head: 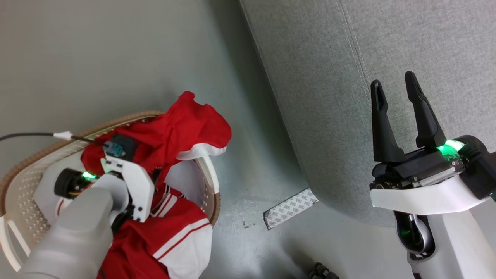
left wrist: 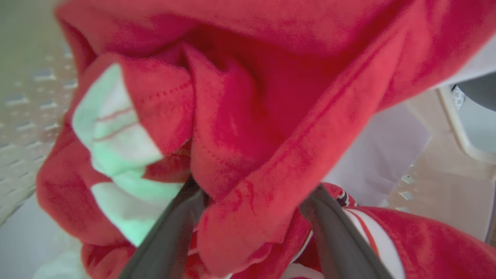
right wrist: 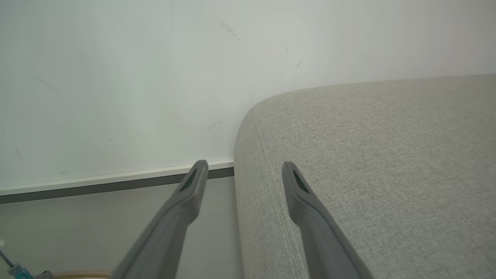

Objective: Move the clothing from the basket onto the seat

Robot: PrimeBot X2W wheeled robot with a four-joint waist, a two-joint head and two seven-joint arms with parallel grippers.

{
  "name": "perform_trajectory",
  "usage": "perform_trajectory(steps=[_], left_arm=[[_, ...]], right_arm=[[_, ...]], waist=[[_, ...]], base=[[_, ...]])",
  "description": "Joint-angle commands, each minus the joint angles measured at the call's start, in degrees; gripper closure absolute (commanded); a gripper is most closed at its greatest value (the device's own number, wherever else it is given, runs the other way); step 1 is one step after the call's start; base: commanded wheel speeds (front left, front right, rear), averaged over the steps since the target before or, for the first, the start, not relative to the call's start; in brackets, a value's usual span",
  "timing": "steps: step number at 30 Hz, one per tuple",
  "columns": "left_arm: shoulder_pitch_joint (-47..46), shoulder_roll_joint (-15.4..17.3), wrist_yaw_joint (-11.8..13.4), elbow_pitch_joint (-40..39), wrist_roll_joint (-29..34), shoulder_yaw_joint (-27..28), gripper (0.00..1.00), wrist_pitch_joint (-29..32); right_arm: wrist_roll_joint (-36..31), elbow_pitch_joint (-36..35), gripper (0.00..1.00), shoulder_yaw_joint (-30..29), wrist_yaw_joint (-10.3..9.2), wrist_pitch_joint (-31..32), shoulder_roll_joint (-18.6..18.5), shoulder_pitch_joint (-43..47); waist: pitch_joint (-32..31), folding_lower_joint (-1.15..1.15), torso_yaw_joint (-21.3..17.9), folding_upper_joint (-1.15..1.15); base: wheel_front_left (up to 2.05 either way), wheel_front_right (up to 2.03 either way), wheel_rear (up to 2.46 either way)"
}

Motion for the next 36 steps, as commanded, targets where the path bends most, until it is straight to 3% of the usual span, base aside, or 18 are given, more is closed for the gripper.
perform_trajectory(steps=[1, 3, 4, 5, 6, 20, 29, 36], left_arm=[[-0.85, -0.26, 0.11, 0.54, -0.28, -0.34, 0.0, 0.15], [-1.88, -0.37, 0.11, 1.58, 0.14, -1.04, 0.02, -0.77], [-2.32, -0.56, 0.11, 2.08, 0.24, -1.17, 0.5, -1.35], [-2.42, -0.83, 0.1, 2.6, 0.25, -1.34, 0.79, -2.06], [-2.35, -1.21, 0.1, 2.96, 0.29, -1.65, 1.0, -2.6], [5.27, -5.34, 0.1, -0.36, -5.96, -6.63, 1.0, -11.72], [10.24, -8.05, 0.1, -4.58, -10.44, -9.73, 1.0, -17.68], [11.5, -8.49, 0.1, -9.8, -11.3, -8.43, 1.0, -18.41]], right_arm=[[0.45, -0.23, 0.0, 0.19, -0.12, 0.03, 0.08, -0.72], [0.58, -0.12, 0.0, 0.43, -0.12, 0.03, 0.08, -0.82], [0.66, -0.02, 0.0, 0.46, -0.12, 0.03, 0.08, -0.82], [0.72, 0.16, 0.0, 0.44, -0.12, 0.03, 0.08, -0.77], [0.75, 0.38, 0.0, 0.37, -0.12, 0.03, 0.08, -0.67], [-3.71, 3.8, 0.0, -0.99, -0.12, 0.03, -0.09, 1.78], [-3.97, 6.2, 0.0, -1.39, -0.12, 0.03, -4.44, 5.4], [-3.05, 8.14, 0.0, -0.87, -0.12, 0.03, -6.74, 8.2]], waist=[[0.29, -0.01, -0.26, 0.0], [0.33, -0.01, -0.38, 0.0], [0.26, -0.01, -0.35, 0.0], [0.07, -0.01, -0.26, 0.0], [-0.22, -0.01, -0.12, 0.0], [-12.74, -0.01, 5.11, 0.0], [-26.17, -0.01, 11.79, 0.0], [-34.24, -0.01, 15.59, 0.0]], base=[[0.0, 0.0, 0.0], [0.0, 0.0, 0.0], [0.0, 0.0, 0.0], [0.0, 0.0, 0.0], [0.0, 0.0, 0.0], [0.0, 0.0, 0.0], [0.0, 0.0, 0.0], [0.0, 0.0, 0.0]])
